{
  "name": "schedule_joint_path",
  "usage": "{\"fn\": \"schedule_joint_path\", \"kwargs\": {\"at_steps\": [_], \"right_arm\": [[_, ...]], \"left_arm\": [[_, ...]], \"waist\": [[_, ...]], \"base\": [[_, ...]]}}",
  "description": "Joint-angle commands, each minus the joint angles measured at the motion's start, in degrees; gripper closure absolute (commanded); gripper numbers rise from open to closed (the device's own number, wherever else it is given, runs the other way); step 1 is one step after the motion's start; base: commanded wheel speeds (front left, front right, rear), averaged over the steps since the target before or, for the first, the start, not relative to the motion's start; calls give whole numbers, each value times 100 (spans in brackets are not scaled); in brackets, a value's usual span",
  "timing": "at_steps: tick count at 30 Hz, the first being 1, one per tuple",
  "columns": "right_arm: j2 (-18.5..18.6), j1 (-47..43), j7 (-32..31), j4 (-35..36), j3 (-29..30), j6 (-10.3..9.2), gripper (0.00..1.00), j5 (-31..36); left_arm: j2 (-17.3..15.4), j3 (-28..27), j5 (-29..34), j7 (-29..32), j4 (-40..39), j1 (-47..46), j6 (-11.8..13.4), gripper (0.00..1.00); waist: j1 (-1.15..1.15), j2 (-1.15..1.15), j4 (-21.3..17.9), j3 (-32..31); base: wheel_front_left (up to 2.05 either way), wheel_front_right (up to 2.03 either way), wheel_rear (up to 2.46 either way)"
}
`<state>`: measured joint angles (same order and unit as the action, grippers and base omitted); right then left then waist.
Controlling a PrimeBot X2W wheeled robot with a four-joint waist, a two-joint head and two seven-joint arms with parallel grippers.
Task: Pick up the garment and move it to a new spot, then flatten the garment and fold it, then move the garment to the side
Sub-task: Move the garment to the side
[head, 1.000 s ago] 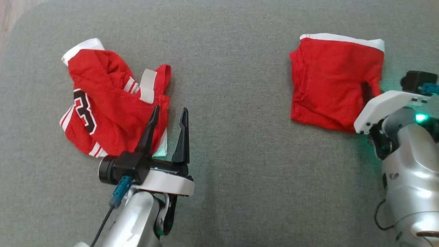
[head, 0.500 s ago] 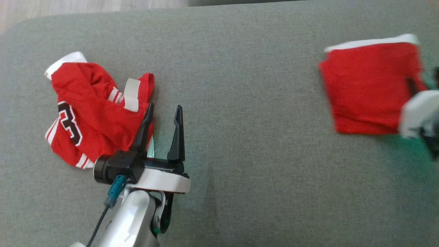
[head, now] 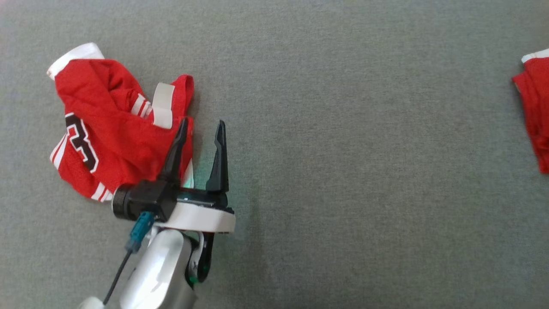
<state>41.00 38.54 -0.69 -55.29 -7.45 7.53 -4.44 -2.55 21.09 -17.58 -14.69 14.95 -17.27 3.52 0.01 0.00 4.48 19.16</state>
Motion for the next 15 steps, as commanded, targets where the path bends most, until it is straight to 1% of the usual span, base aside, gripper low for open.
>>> {"fn": "schedule_joint_path", "kwargs": {"at_steps": [1, 7, 8, 9, 10, 15], "right_arm": [[289, 67, 91, 77, -1, -4, 100, 58], [230, 220, 164, -142, 197, -4, 100, 241], [199, 249, 178, -171, 265, -4, 86, 270], [150, 269, 177, -201, 327, -4, 7, 301], [97, 283, 160, -234, 388, -4, 0, 339], [-156, 301, 254, -214, 675, -4, 0, 631]], "left_arm": [[-32, -208, 53, -31, -184, -178, -10, 0], [-32, -222, 61, -31, -170, -216, -29, 0], [-32, -224, 60, -31, -164, -215, -27, 0], [-32, -228, 62, -31, -156, -210, -22, 0], [-32, -232, 63, -31, -146, -200, -17, 0], [-32, -249, 60, -31, -105, -128, -10, 0]], "waist": [[-1, 0, 26, 37], [-1, 0, 63, 67], [-1, 0, 62, 55], [-1, 0, 57, 33], [-1, 0, 48, 1], [-1, 0, -21, -264]], "base": [[0, 0, 0], [0, 0, 0], [0, 0, 0], [0, 0, 0], [0, 0, 0], [0, 0, 0]]}}
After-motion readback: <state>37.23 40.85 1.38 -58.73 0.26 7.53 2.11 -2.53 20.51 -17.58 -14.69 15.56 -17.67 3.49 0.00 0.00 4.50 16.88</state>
